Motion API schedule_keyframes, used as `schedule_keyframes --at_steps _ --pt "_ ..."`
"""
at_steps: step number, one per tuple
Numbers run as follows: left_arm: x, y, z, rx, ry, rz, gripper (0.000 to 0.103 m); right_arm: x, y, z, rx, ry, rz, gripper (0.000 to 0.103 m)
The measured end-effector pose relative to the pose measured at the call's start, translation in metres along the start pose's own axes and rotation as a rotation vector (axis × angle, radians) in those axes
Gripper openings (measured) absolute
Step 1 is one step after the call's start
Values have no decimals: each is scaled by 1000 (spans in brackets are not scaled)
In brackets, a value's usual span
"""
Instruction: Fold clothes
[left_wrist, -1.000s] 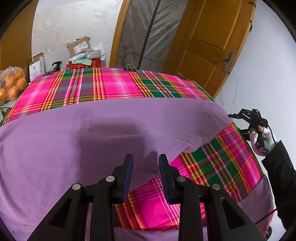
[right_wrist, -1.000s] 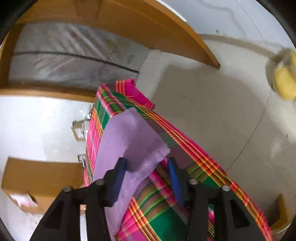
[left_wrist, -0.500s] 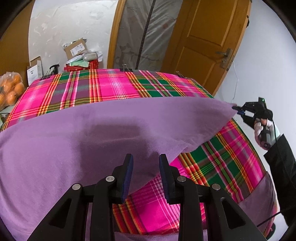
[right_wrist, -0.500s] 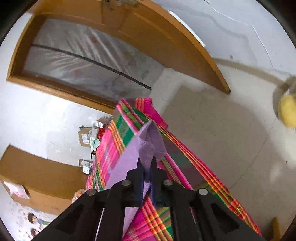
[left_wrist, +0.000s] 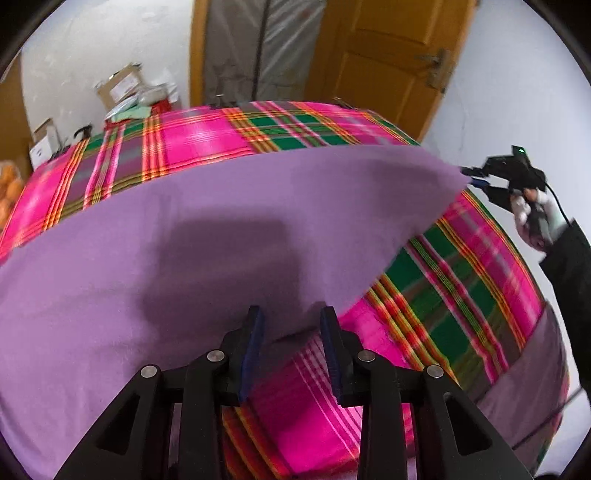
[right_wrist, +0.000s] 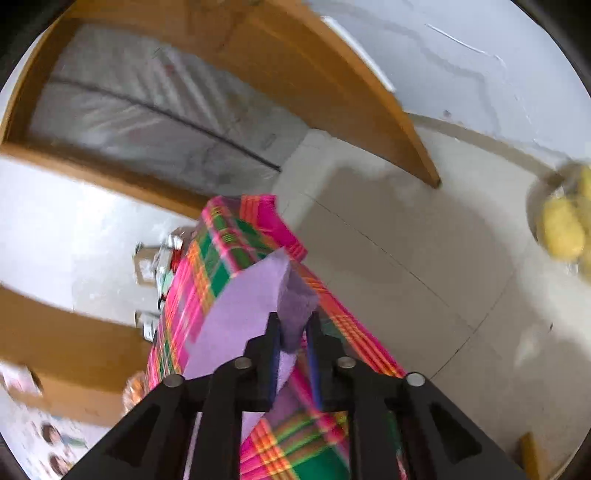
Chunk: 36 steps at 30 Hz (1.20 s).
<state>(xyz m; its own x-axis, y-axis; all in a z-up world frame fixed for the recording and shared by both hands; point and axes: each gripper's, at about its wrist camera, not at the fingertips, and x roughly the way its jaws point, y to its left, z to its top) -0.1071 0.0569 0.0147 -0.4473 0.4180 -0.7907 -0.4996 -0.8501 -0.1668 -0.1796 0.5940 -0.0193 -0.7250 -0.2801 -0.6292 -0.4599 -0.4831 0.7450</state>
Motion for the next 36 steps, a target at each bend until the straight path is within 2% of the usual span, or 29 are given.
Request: schedule_keyframes --at_steps 4,7,13,15,16,17,18,19,24,26,28,30,32,36 --pt "-8 -14 -3 68 -53 4 35 0 -8 -6 30 4 44 23" --pt "-2 -23 -2 94 -41 0 35 3 -7 -9 40 18 64 23" --pt "11 -42 -4 176 -29 50 35 8 -1 -12 25 34 72 23" --pt "16 -48 -3 193 -28 67 35 7 2 -12 6 31 67 16" --pt "18 -49 -2 201 -23 78 28 6 5 -12 -10 25 61 7" --pt "19 -51 -2 208 -23 93 20 4 8 -12 -25 22 57 7" --pt "19 -52 0 213 -24 104 5 2 12 -12 -41 19 54 6" --pt "19 -52 1 210 -22 102 4 0 15 -11 -57 16 50 6" --pt "-1 -53 6 185 -46 23 3 -21 31 -6 -104 -16 101 6" --pt "-11 -56 3 190 -49 -15 3 -26 34 -4 -122 -35 96 5" --pt "-13 -57 -1 197 -25 -56 2 -23 27 -2 -126 -26 35 5" --pt "-4 -56 -6 204 28 -87 2 -11 14 -3 -105 24 -38 6" --pt "4 -52 -10 174 59 -112 2 -5 5 -5 -85 48 -67 8" --pt "-11 -41 -6 113 26 -185 3 -18 -4 -2 -60 -18 -78 20"
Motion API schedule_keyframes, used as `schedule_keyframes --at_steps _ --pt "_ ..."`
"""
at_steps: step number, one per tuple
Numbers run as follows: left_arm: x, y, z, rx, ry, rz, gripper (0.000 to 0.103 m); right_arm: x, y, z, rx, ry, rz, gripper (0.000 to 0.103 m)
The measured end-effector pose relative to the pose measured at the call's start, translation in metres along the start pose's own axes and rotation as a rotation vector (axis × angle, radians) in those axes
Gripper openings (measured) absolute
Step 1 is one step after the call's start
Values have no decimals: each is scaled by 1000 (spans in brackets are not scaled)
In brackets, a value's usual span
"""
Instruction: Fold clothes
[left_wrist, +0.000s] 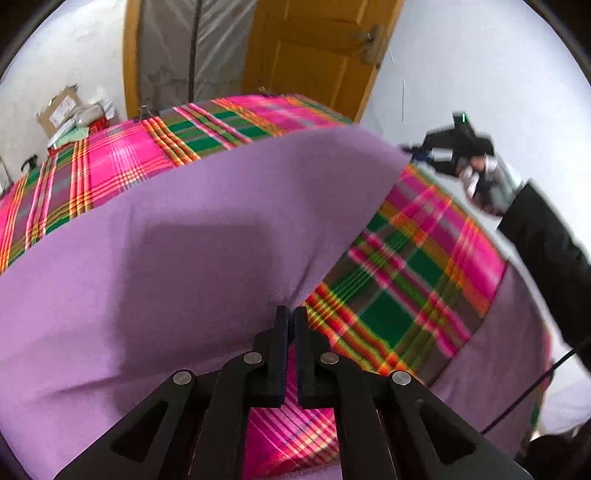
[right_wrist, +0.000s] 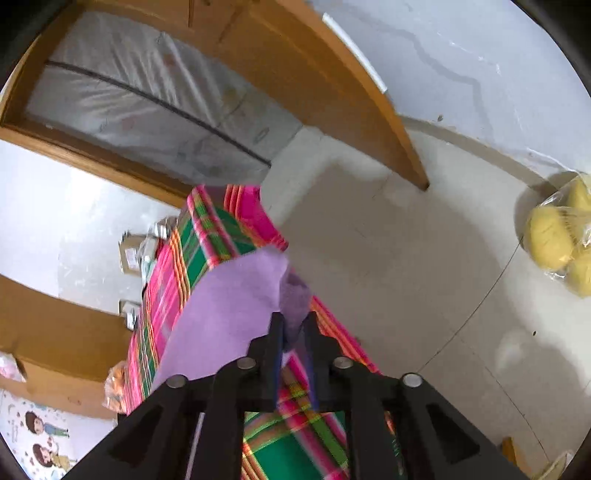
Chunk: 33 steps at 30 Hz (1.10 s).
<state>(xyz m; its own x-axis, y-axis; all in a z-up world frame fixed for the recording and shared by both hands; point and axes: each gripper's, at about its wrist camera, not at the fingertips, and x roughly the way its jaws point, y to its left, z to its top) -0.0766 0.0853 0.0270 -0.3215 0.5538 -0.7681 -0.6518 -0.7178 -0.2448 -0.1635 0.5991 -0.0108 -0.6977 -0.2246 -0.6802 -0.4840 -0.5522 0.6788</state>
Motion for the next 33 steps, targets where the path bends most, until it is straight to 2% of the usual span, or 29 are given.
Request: schedule_keyframes --at_steps 2,4,6,9,11,14,17,20,24,27,33 --pt "-12 3 2 -25 -28 -34 3 -10 -2 6 13 -49 -6 34" --pt "-25 3 2 -43 -75 -13 4 -19 3 12 -6 -90 17 34" --pt "-39 6 2 -68 -127 17 5 -19 13 13 -36 -92 32 35" --pt "-60 21 -4 -128 -181 119 6 -15 32 9 -117 -62 83 35" --pt "-73 36 -12 -178 -196 217 7 -13 56 -5 -235 -22 130 35" --pt "-92 57 -27 -234 -199 307 7 -11 92 -31 -389 43 177 35" --pt "-114 73 -43 -285 -222 359 13 -22 134 -65 -533 82 230 35" --pt "-142 85 -60 -332 -271 379 20 -40 177 -102 -685 102 288 35" --pt "-166 89 -84 -359 -300 383 29 -57 219 -177 -924 160 339 35" --pt "-151 90 -88 -345 -253 361 29 -52 237 -241 -1126 226 316 35" --pt "-85 72 -69 -184 -118 312 29 -32 228 -304 -1288 282 228 35"
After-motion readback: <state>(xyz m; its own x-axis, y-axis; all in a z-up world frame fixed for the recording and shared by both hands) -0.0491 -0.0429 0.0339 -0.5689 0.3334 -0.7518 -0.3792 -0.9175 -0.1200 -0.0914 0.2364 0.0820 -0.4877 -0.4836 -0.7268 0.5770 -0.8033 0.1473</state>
